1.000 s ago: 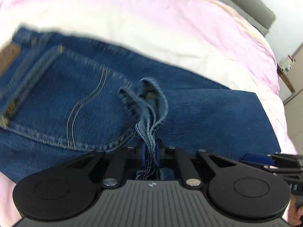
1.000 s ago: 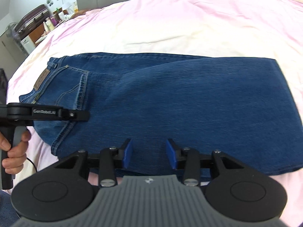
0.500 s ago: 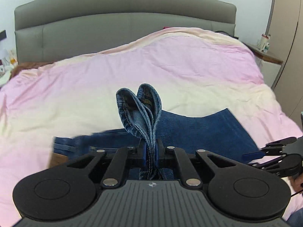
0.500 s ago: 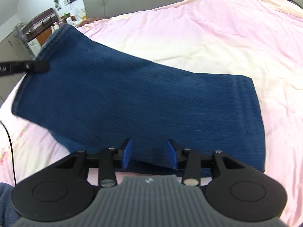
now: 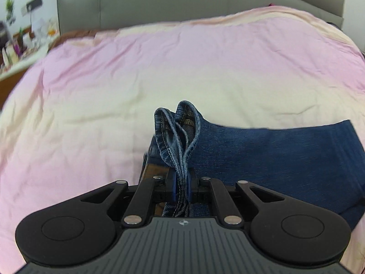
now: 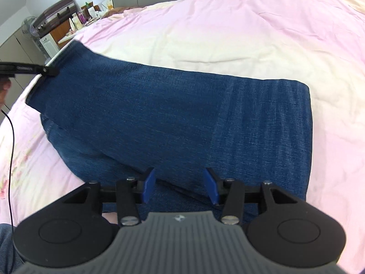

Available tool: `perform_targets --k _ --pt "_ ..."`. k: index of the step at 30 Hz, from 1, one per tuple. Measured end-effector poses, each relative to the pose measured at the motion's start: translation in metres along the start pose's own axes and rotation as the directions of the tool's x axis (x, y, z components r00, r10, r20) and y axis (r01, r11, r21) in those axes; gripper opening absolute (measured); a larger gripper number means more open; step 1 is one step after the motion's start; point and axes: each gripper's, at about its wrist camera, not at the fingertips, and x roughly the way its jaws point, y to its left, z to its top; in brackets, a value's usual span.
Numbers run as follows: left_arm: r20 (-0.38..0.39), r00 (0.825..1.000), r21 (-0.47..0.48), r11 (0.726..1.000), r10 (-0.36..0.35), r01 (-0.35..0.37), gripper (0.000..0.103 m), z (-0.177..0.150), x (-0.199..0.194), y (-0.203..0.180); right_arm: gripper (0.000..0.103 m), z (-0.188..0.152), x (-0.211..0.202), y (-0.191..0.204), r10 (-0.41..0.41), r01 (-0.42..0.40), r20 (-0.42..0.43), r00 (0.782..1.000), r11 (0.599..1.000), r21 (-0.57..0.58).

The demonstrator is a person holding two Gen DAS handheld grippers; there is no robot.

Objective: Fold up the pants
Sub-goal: 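Grasp the folded leg end with the right tool beside the left tool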

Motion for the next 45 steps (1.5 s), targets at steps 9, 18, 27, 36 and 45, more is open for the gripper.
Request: perform_targets --k 9,18,27,36,45 --pt "0.034 0.999 -0.010 1.000 -0.008 0.008 0.016 -0.015 0.012 0.016 0.045 0.000 -0.005 -0.032 -0.094 0.094 -0.007 0.996 0.995 0.018" --pt "0.100 0.990 -0.078 0.993 0.098 -0.090 0.051 -0.009 -0.011 0.027 0.035 0.013 -0.023 -0.068 -0.202 0.197 0.041 0.978 0.975 0.105" --pt "0.190 0.980 -0.006 0.998 0.064 -0.064 0.027 0.015 -0.002 -0.010 0.025 0.059 0.000 -0.089 -0.267 0.250 0.129 0.955 0.959 0.134" --pt "0.062 0.987 -0.095 0.985 0.147 -0.141 0.018 0.016 0.077 0.012 0.021 0.070 0.057 -0.125 -0.249 0.244 0.004 0.968 0.951 0.192" --pt "0.174 0.961 -0.033 0.976 0.217 -0.215 0.018 -0.003 0.024 -0.007 0.023 0.060 0.040 -0.121 -0.228 0.219 0.022 0.973 0.955 0.198"
